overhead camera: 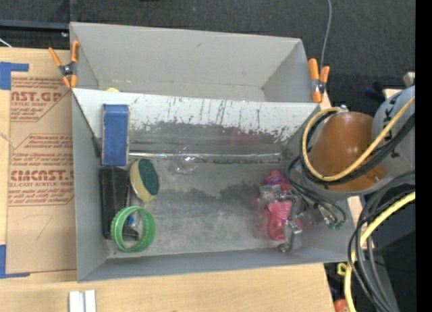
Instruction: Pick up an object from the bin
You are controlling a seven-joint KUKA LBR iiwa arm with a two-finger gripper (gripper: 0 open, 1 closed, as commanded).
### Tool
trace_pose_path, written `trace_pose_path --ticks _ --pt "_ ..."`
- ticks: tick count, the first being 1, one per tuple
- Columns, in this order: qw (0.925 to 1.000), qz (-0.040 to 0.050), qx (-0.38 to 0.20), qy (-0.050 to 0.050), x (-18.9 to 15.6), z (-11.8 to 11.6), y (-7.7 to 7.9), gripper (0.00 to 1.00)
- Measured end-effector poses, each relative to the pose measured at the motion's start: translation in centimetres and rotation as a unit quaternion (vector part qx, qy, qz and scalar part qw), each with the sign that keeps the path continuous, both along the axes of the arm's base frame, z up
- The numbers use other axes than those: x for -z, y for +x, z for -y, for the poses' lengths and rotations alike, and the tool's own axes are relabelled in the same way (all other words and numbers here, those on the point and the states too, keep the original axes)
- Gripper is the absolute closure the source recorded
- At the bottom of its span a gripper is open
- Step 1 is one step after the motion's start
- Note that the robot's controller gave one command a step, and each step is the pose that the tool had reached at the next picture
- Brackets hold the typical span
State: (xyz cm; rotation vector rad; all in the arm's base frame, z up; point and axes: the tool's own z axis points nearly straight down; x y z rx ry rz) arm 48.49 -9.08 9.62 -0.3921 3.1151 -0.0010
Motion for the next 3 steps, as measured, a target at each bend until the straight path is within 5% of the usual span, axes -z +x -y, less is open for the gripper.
trace_pose_path --ticks 1,2,3 --pt "0.9997 0.0052 0.024 0.000 -6.2 0.7 0.7 0.00" --pt "0.9792 0.0009 -0.203 0.004 -0.2 5.4 1.4 0.00" --pt "0.9836 0.0097 -0.180 0.000 2.5 5.0 0.2 0.00"
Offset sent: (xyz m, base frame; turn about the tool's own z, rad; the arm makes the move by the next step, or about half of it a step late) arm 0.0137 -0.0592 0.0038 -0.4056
